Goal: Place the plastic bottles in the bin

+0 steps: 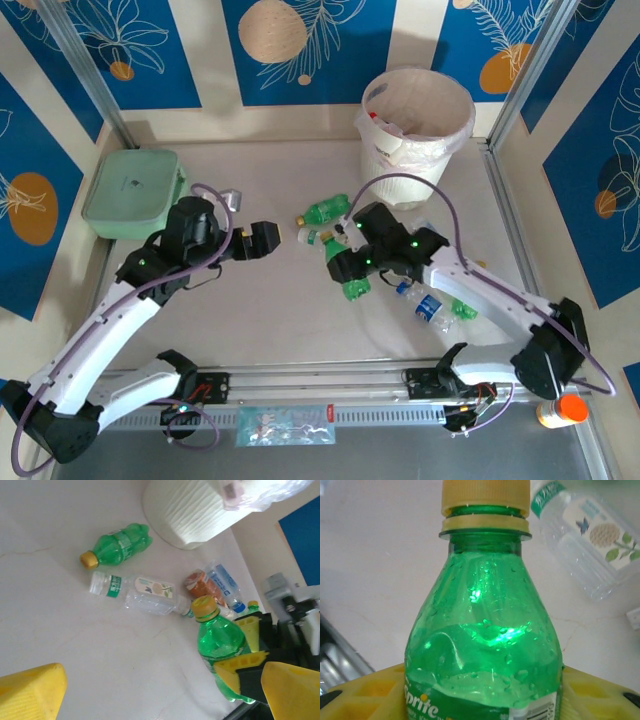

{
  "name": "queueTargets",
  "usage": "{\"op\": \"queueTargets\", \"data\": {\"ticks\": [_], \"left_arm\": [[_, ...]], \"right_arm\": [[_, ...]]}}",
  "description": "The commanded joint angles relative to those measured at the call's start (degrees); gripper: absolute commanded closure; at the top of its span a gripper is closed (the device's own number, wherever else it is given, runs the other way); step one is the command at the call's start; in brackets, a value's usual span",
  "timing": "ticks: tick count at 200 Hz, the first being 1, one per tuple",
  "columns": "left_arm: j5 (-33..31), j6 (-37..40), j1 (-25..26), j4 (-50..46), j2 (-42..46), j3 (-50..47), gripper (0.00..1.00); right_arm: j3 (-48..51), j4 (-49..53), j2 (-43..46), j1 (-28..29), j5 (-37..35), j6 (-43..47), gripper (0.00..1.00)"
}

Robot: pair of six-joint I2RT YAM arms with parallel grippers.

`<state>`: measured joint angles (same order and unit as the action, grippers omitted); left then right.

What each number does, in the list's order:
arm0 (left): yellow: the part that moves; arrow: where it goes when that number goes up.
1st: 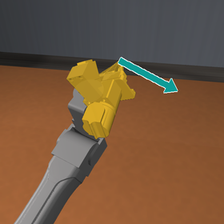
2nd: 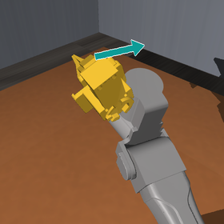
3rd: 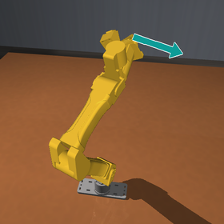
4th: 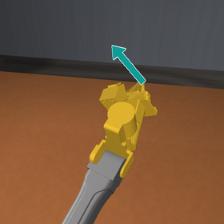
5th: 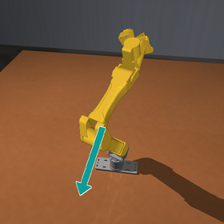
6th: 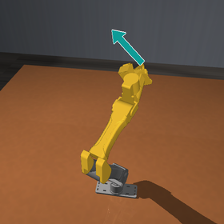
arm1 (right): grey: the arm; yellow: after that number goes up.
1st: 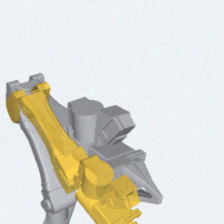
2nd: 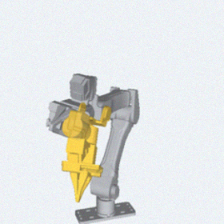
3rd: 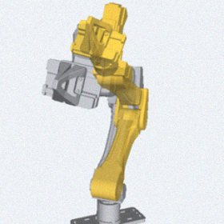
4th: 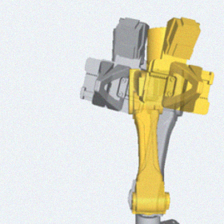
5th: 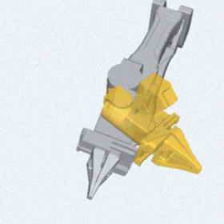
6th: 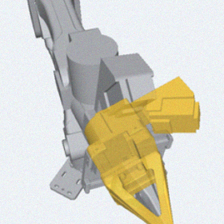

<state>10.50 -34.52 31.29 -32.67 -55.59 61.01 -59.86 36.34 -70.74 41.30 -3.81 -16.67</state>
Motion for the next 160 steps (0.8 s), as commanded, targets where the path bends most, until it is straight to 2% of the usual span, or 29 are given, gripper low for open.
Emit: {"op": "queueTargets", "data": {"ticks": [1, 28, 84, 160], "left_arm": [[2.83, 3.90, -0.53, -1.13, -1.15, 3.90, 0.01], [1.95, 4.82, -0.53, -1.11, -1.45, 5.93, 0.01], [-0.87, 4.03, -0.62, -0.04, -2.31, 6.91, 0.01], [-0.13, 3.58, -1.69, 1.32, -4.85, 7.08, 0.01]], "right_arm": [[0.03, -2.59, 4.86, -2.41, 4.65, -2.15, 0.52], [-1.23, -4.25, 8.50, -7.35, 9.92, -3.33, 0.53], [-9.22, -3.64, 7.32, -15.99, 15.85, -2.77, 0.53], [-20.74, -5.46, 0.66, -21.93, 20.88, -4.46, 0.53]]}}
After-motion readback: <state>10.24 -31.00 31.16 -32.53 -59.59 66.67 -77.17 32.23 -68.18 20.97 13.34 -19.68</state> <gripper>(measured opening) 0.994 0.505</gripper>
